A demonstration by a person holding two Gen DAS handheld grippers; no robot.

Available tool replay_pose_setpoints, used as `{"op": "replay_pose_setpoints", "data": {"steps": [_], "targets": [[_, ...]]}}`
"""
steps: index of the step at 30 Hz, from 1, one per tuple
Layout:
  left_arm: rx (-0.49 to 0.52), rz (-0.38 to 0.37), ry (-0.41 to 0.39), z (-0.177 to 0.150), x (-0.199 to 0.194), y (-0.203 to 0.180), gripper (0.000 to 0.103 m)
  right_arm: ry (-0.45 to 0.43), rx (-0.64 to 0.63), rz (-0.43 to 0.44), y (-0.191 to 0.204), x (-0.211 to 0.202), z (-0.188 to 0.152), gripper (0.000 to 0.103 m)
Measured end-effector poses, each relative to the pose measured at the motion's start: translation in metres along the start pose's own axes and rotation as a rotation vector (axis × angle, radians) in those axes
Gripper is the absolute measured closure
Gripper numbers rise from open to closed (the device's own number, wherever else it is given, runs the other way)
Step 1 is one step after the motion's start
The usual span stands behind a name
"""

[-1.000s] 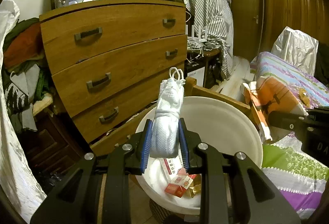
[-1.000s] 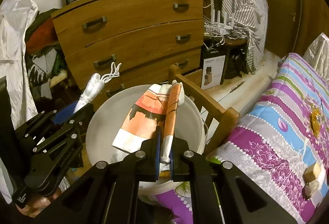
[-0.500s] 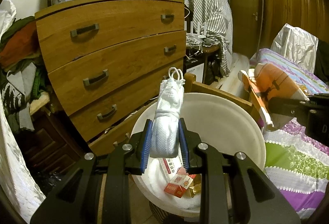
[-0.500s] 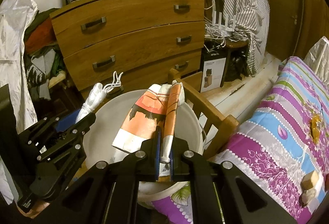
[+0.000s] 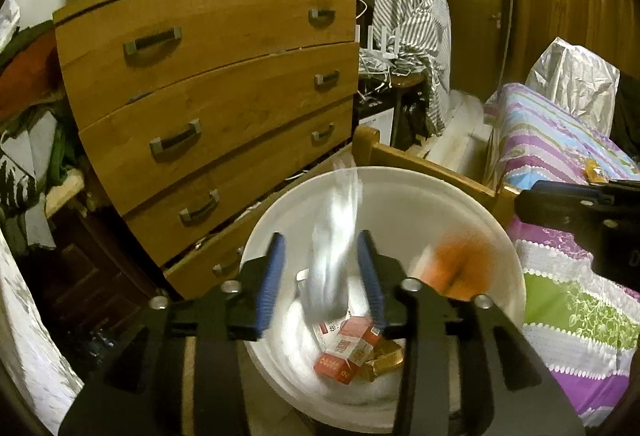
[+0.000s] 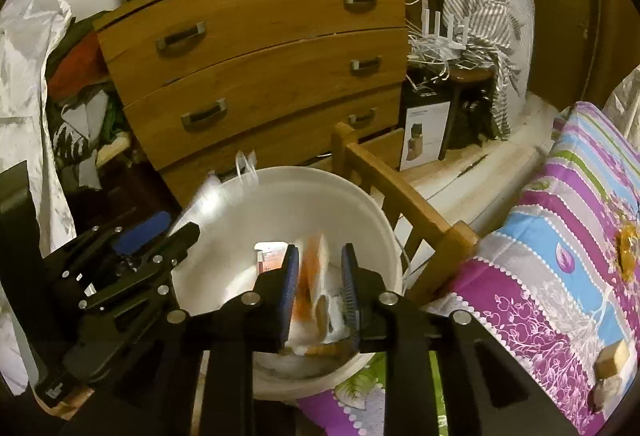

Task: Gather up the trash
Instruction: 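Open both tools to drop the carton and white bag into the bucket, then move both open tools back over the bedspread toward the remaining items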

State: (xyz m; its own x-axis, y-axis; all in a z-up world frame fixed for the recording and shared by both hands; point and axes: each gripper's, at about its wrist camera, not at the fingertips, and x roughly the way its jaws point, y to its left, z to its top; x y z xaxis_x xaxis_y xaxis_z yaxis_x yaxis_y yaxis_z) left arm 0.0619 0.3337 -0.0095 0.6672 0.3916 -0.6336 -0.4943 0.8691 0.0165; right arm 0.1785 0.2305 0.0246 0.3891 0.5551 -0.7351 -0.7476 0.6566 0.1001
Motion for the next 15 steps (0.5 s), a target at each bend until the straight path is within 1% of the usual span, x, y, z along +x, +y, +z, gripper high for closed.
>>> {"op": "replay_pose_setpoints", "data": {"steps": [5,10,15], "targets": [[0.01,0.004,0.005,-0.003,0.002,-0.003,0.065,0.0,0.024,-0.005,-0.011,0.001,-0.006,0.079],[0.017,0.009,0.006,-0.004,0.0,-0.007,0.065,-0.002,0.025,-0.007,-0.013,-0.001,-0.011,0.079],[0.02,0.016,-0.005,-0.002,-0.004,-0.008,0.065,-0.022,0.044,-0.004,-0.018,-0.011,-0.017,0.079]]}}
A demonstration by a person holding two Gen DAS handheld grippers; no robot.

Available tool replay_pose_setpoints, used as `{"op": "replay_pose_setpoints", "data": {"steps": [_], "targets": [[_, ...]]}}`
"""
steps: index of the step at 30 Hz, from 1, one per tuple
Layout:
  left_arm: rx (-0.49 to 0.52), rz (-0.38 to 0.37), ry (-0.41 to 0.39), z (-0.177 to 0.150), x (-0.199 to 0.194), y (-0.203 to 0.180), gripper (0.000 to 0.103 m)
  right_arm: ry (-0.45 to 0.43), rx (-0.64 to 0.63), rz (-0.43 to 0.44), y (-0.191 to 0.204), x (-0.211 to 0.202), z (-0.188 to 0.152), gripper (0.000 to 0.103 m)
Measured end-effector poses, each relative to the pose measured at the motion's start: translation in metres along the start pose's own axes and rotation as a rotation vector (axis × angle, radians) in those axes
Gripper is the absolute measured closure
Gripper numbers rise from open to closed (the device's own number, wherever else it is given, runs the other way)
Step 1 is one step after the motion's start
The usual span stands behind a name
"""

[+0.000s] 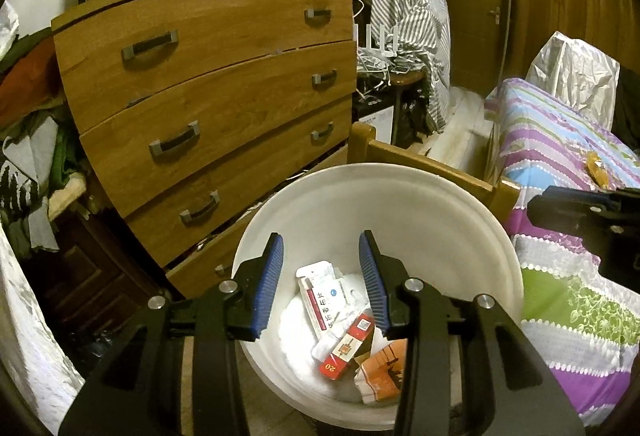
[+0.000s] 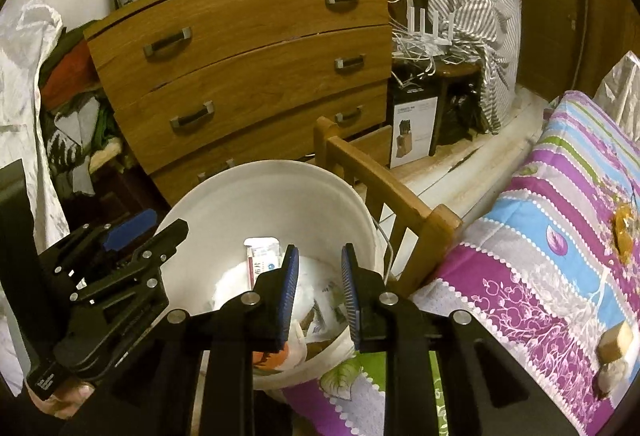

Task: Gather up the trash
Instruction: 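Move both open tools back over the bedspread toward the remaining items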

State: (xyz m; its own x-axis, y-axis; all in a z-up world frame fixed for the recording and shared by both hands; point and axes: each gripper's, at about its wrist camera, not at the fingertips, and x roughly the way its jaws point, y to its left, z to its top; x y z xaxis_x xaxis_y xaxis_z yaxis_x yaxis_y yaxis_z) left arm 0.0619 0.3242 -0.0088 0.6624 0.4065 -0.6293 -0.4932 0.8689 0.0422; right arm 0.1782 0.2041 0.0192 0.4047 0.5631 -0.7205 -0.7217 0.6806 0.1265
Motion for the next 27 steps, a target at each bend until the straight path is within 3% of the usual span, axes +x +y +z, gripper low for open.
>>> {"op": "replay_pose_setpoints", "data": {"steps": [6,10,16,18,22,26,27], "targets": [[0.014,0.017,-0.031,0.002,-0.013,-0.011,0.065,-0.061,0.021,-0.027,-0.007,-0.024,-0.011,0.079],[0.033,0.031,-0.062,0.002,-0.025,-0.023,0.052,-0.162,0.032,-0.085,-0.013,-0.055,-0.022,0.079],[0.065,0.022,-0.096,0.003,-0.043,-0.044,0.048,-0.294,0.057,-0.203,-0.028,-0.106,-0.048,0.078],[0.071,0.02,-0.115,0.002,-0.052,-0.052,0.04,-0.317,0.067,-0.23,-0.036,-0.119,-0.059,0.071],[0.106,0.004,-0.139,-0.001,-0.066,-0.074,0.037,-0.332,0.1,-0.3,-0.06,-0.143,-0.085,0.062],[0.129,-0.031,-0.15,-0.01,-0.078,-0.099,0.024,-0.348,0.179,-0.35,-0.09,-0.166,-0.121,0.036],[0.137,-0.044,-0.152,-0.014,-0.081,-0.107,0.023,-0.345,0.203,-0.362,-0.101,-0.172,-0.133,0.034]]}}
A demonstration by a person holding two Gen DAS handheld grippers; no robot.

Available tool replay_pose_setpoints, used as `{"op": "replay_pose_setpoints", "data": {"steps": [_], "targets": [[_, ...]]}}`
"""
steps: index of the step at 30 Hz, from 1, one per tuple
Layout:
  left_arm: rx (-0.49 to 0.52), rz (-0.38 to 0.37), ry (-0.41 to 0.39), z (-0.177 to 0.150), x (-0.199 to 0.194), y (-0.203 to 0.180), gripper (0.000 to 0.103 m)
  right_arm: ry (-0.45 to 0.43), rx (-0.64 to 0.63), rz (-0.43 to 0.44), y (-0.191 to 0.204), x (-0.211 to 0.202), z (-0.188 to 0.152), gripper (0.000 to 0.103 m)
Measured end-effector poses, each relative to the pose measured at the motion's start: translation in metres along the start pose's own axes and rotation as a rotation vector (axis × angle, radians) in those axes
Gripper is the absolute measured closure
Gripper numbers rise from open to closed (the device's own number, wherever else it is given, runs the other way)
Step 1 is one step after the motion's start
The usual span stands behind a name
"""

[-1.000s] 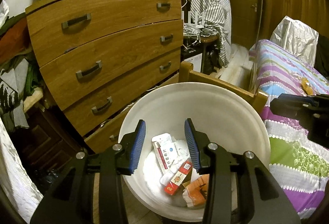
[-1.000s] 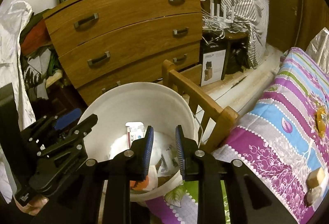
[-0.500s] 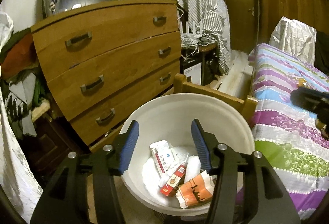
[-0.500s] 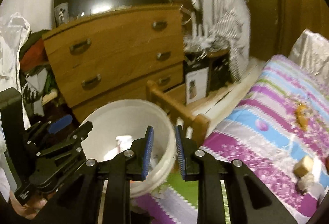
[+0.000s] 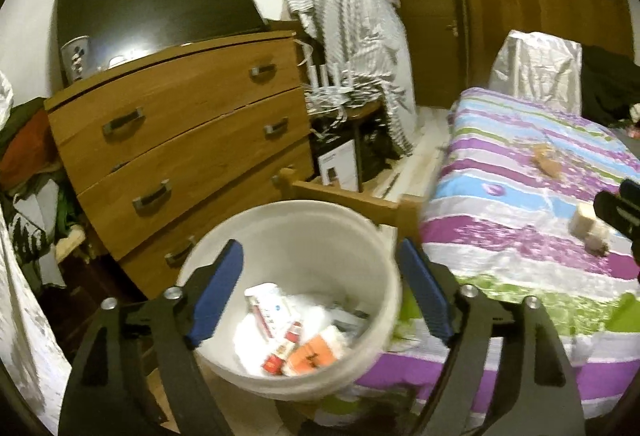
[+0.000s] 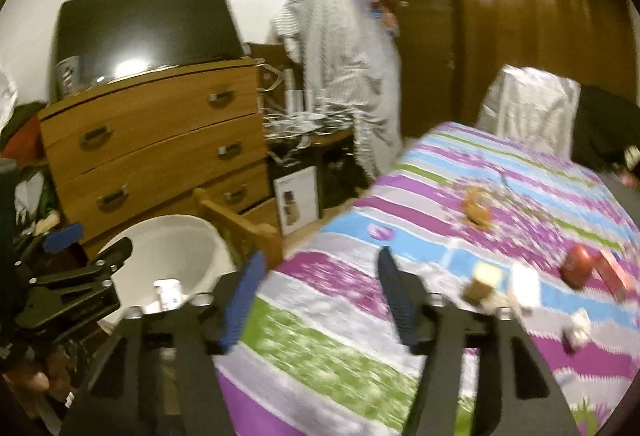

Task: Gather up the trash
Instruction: 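Move both open tools back over the bedspread toward the remaining items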

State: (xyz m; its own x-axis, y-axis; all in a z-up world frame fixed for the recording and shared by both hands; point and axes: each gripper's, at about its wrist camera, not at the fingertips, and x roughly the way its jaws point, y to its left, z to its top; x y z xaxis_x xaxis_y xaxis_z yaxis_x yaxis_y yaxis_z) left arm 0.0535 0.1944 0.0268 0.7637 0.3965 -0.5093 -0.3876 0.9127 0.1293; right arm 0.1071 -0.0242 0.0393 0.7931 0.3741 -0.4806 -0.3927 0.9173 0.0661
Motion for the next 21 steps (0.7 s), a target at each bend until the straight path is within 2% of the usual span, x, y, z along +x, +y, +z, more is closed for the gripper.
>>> {"op": "replay_pose_setpoints", "data": {"steps": [7,10,16,19,21], "targets": [[0.091,-0.096,0.023,-0.017,-0.007,-0.062,0.008,0.052,0.127,-0.089,-0.087,-0.02,-0.048,0.031],[0.145,-0.15,0.043,-0.03,-0.008,-0.094,0.008,0.074,0.188,-0.131,-0.132,-0.029,-0.069,0.031],[0.181,-0.247,0.118,-0.053,0.0,-0.142,0.007,0.108,0.336,-0.185,-0.214,-0.04,-0.107,0.032],[0.195,-0.3,0.138,-0.061,0.004,-0.163,0.007,0.132,0.369,-0.173,-0.236,-0.034,-0.118,0.04],[0.204,-0.324,0.142,-0.065,0.005,-0.174,0.007,0.152,0.382,-0.134,-0.245,-0.025,-0.118,0.053]]}}
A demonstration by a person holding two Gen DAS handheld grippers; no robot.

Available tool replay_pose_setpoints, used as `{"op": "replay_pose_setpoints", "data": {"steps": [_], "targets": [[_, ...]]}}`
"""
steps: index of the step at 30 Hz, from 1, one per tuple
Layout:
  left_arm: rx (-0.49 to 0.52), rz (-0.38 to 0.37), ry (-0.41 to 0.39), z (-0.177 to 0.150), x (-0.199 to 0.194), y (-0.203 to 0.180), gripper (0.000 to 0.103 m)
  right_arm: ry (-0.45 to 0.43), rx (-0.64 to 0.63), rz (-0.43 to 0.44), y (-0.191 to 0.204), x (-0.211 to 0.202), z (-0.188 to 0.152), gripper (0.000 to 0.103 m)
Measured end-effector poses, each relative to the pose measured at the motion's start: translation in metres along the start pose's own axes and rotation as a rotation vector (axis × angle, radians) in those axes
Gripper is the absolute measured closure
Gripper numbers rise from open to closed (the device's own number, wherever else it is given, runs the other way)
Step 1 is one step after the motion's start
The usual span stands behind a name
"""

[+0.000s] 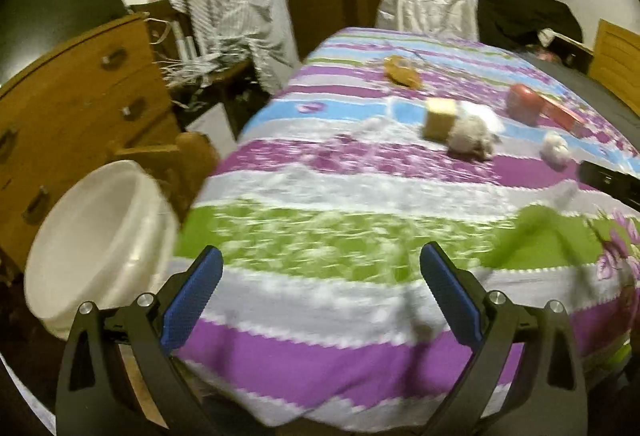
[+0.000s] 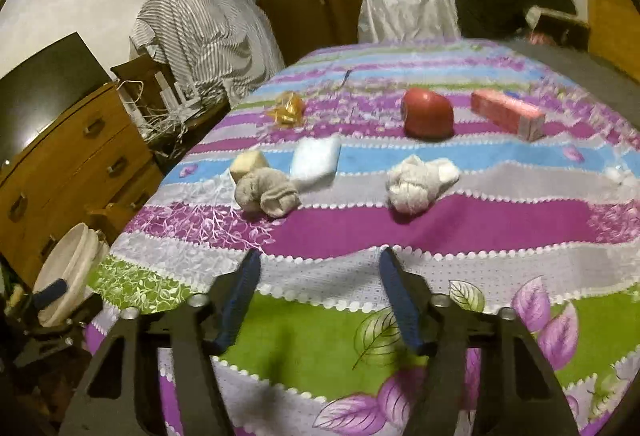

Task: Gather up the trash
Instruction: 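Move both open tools back over the bedspread toward the remaining items, then grasp the white foam block with the right tool while the left tool grasps the tan fuzzy ball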

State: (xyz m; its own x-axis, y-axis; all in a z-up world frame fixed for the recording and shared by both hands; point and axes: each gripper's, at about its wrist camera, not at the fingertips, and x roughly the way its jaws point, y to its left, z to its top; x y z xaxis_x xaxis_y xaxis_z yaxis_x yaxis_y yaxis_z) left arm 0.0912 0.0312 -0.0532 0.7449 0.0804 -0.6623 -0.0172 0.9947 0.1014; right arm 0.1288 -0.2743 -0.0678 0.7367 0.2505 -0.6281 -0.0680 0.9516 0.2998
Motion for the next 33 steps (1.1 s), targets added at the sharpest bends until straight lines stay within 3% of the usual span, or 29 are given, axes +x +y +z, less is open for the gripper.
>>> {"op": "replay_pose_setpoints", "data": {"steps": [6,11,17,19,23,29,33], "targets": [[-0.017,-0.036,0.001,0.002,0.013,-0.014,0.007,0.007,-0.036,0.053,0.011,0.045,0.053,0.057],[-0.045,-0.031,0.022,0.003,0.025,-0.008,0.007,0.094,-0.023,0.033,0.016,0.114,0.1,0.056],[-0.079,-0.022,0.05,0.002,0.036,0.002,0.007,0.247,-0.043,0.002,0.02,0.183,0.114,0.048],[-0.086,-0.014,0.054,0.002,0.037,0.004,0.007,0.259,-0.066,-0.005,0.023,0.19,0.113,0.052],[-0.104,-0.008,0.052,0.001,0.034,0.01,0.007,0.242,-0.087,0.03,0.029,0.163,0.098,0.053],[-0.112,-0.008,0.048,-0.005,0.026,0.015,0.007,0.253,-0.011,0.212,0.037,0.071,0.039,0.053],[-0.102,-0.035,0.031,-0.011,0.013,0.017,0.007,0.189,-0.011,0.217,0.036,0.003,0.006,0.053]]}}
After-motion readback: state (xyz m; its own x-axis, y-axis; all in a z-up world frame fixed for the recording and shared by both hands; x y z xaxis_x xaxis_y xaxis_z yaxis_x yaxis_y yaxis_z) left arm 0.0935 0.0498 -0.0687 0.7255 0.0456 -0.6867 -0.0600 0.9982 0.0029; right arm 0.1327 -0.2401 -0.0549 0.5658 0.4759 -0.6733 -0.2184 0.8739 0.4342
